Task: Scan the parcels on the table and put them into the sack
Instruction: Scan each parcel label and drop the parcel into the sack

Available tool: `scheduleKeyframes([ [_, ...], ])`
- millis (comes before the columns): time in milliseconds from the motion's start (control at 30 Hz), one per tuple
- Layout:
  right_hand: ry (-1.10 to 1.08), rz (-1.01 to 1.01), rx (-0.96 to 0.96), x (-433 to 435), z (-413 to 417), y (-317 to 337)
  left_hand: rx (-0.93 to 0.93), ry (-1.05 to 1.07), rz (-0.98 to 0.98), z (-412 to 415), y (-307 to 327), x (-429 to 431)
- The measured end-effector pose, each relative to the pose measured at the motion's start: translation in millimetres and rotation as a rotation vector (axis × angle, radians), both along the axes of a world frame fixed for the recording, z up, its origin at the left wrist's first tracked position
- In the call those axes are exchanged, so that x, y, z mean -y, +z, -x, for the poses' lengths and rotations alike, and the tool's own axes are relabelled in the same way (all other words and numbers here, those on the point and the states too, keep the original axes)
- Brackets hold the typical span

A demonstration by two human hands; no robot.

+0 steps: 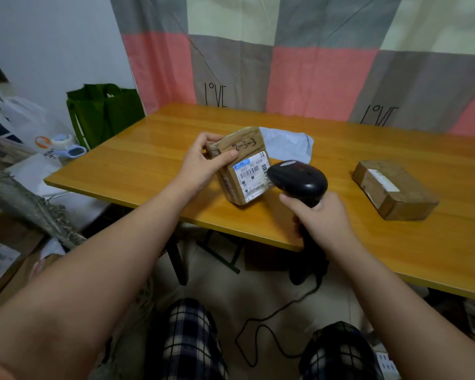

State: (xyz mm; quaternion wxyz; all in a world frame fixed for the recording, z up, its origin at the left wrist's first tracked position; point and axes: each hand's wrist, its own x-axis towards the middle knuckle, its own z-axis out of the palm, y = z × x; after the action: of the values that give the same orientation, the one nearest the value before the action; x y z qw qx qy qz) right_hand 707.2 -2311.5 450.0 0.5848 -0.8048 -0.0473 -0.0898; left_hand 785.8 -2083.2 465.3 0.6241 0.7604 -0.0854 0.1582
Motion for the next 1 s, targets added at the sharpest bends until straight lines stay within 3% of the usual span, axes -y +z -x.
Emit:
scheduleKeyframes([
  [133, 0.018, 0.127, -0.01, 1, 9, -3, 0.004, 0.006, 0.018, -5, -2, 2],
  [700, 0.093, 0.069, -0.053, 1, 16, -5, -0.051, 0.018, -0.057, -1, -1, 3],
  [900, 0.203, 0.061, -0.028, -27, 22, -7, -0.015, 0.164, -0.006, 51, -6, -15],
  [1000, 0.271, 0.019, -0.033, -60, 30, -8, -0.002, 0.258, 0.118, 102, -17, -42],
])
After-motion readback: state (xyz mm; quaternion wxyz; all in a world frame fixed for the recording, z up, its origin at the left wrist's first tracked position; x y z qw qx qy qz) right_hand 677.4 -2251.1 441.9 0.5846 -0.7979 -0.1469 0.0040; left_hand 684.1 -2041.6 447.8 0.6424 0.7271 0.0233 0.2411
